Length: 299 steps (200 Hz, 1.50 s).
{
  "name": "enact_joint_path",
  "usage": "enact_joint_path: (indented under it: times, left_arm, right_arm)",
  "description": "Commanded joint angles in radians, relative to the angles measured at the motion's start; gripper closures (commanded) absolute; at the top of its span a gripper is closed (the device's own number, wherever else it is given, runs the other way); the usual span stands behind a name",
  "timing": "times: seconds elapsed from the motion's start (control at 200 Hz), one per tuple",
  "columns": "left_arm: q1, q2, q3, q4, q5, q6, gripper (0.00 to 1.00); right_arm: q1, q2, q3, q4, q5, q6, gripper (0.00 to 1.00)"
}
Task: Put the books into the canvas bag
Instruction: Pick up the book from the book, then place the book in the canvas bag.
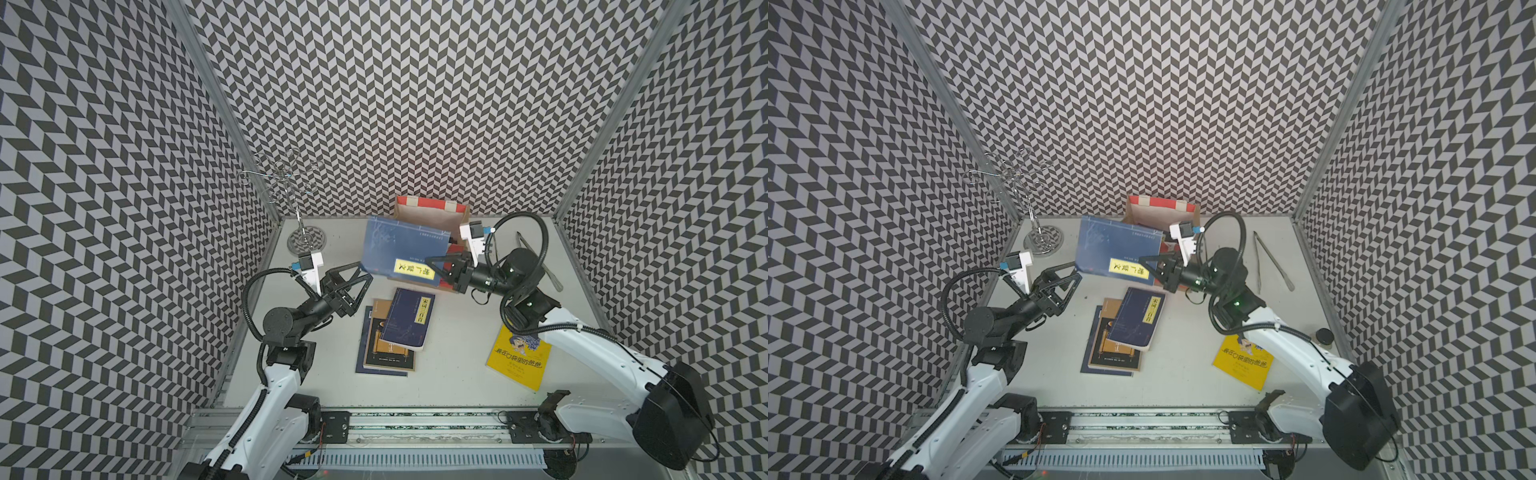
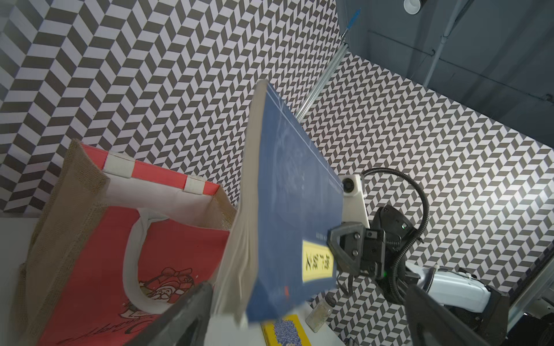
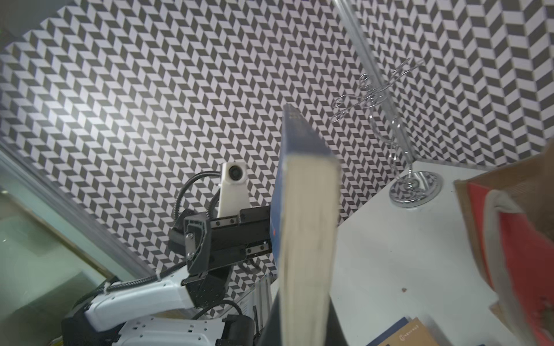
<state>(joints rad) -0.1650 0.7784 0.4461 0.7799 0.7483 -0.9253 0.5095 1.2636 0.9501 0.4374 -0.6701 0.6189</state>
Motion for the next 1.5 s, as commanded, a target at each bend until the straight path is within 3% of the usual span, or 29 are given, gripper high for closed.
enact_joint_path:
  times: [0.0,0.19,0.426,0.656,1.252,1.492]
  left_arm:
    - [0.002,-0.032,0.067,-0.247,-0.034,0.158,0.00]
    - [0.001,-0.067,0.123,-0.464,-0.094,0.317,0.00]
    - [-0.029,-0.096,0.141,-0.570,-0.150,0.417,0.00]
    - [-0.050,-0.131,0.134,-0.614,-0.207,0.465,0.00]
    - [-0.089,-0.192,0.115,-0.626,-0.278,0.489,0.00]
    - [-0.103,-0.212,0.110,-0.630,-0.292,0.489,0.00]
  right_arm:
    - [-0.117,0.062,0.121,-0.098,-0.070,0.071,1.00]
    - [-0.255,0.244,0.333,-0.277,-0.174,0.074,1.00]
    - [-0.257,0.486,0.674,-0.673,-0.142,-0.080,1.00]
    - [-0.228,0.524,0.719,-0.770,0.036,-0.136,1.00]
    - [-0.127,0.674,0.794,-0.816,0.196,-0.068,1.00]
    - [-0.126,0.694,0.808,-0.858,0.240,-0.070,0.70]
